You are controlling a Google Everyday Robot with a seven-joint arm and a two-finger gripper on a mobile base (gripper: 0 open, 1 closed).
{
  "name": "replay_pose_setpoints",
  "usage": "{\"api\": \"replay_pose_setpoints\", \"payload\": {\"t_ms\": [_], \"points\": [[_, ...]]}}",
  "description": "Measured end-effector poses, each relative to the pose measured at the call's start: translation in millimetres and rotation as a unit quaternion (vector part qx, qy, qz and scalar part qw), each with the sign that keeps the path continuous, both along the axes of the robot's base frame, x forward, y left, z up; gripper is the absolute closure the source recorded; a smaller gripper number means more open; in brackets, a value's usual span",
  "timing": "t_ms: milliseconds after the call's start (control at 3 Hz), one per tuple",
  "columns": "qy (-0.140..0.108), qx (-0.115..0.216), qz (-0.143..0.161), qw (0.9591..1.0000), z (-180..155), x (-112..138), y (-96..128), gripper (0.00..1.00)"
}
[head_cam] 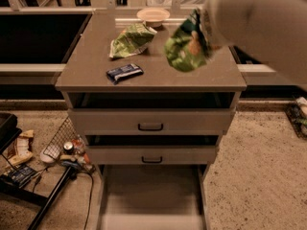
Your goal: Pick green rice chip bag from bottom drawer and place on counter
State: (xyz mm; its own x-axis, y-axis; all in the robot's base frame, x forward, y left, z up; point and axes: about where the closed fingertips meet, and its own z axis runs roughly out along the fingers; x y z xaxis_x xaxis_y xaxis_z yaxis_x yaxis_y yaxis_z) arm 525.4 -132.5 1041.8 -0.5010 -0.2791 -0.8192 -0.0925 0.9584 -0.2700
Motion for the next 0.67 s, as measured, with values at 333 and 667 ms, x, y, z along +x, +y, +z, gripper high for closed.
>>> {"api": "replay_pose_setpoints", "payload": {"t_ms": [333,667], "points": [[-0.054,0.03,0.014,0.998,57.9,39.9,7.6,1.0],[-0.073,0.065,0.013,0.9951,67.0,83.4,-7.3,1.0]]}}
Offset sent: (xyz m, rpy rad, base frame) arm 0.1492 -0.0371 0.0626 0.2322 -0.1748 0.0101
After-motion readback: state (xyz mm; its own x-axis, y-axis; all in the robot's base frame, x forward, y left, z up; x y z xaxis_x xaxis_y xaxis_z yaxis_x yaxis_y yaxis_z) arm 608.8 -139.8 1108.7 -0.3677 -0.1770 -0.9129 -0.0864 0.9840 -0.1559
